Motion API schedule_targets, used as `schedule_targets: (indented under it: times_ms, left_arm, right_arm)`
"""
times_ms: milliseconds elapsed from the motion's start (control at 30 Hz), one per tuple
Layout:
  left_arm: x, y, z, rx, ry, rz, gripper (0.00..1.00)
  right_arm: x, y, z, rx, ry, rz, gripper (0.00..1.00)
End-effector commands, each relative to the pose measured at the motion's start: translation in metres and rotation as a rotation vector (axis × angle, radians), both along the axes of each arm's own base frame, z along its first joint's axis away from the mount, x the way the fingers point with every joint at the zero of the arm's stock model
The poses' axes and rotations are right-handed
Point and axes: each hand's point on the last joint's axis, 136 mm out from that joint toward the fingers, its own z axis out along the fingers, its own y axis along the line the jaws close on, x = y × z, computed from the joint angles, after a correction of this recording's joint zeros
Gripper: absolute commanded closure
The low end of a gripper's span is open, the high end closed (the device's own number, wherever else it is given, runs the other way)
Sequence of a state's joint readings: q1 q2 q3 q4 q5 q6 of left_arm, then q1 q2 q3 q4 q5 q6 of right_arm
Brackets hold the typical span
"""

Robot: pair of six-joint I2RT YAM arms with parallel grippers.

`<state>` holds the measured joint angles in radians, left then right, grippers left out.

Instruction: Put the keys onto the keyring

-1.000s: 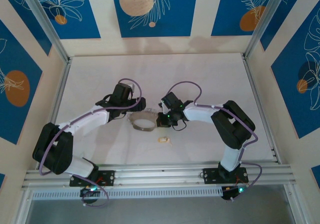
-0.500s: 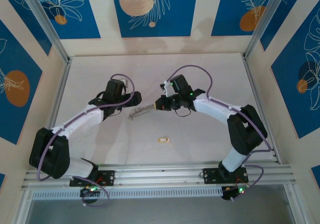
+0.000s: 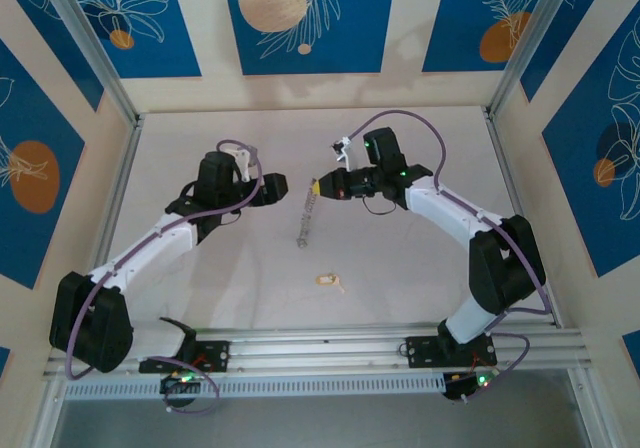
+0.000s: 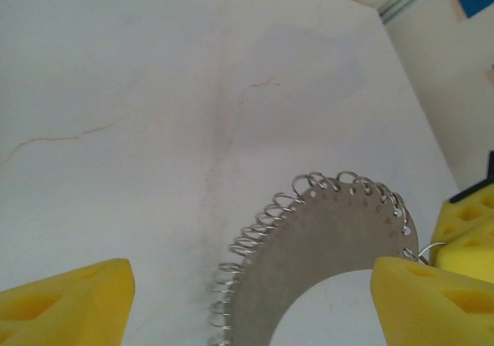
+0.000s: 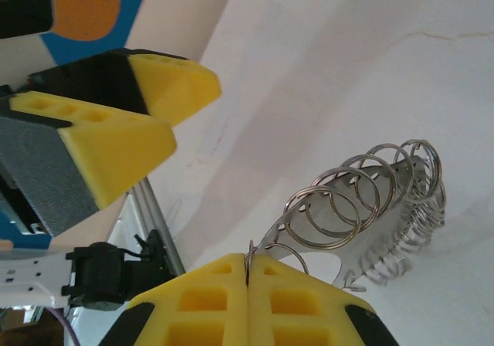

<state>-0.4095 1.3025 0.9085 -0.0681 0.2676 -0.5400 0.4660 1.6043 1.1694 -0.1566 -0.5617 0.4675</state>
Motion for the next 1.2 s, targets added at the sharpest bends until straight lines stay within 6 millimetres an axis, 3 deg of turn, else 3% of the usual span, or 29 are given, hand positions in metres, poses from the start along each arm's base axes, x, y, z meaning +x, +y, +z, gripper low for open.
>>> schedule_targets:
  times_ms: [0, 267, 467, 633, 800, 1000, 1167]
  left_arm:
    - [-0.005, -0.014, 0.021, -0.072, -0.083, -0.101, 0.21]
    - [-0.013, -0.033, 0.036, -0.199, -0.138, -0.209, 0.33]
    - [-0.015, -0.038, 0.042, -0.245, -0.156, -0.234, 0.35]
    - [-0.012, -0.029, 0.031, -0.199, -0.137, -0.178, 0.33]
    - [-0.008, -0.015, 0.022, -0.128, -0.123, -0.106, 0.32]
    - [-0.003, 0.008, 0.024, -0.056, -0.139, 0.001, 0.30]
    - [-0.002, 0.021, 0.022, -0.022, -0.138, 0.053, 0.29]
  right_arm:
    - [-0.011, 0.003, 0.047, 0.125, -0.121, 0.109, 1.00]
    - [-0.016, 0.003, 0.062, 0.191, -0.155, 0.174, 1.00]
    - [-0.010, 0.002, 0.057, 0.174, -0.142, 0.146, 1.00]
    - [0.001, 0.008, 0.038, 0.151, -0.089, 0.101, 1.00]
    - [0.010, 0.028, 0.026, 0.151, -0.060, 0.097, 1.00]
    - [0.027, 0.050, 0.024, 0.196, -0.046, 0.080, 1.00]
    - [0.037, 0.052, 0.004, 0.193, -0.019, 0.031, 1.00]
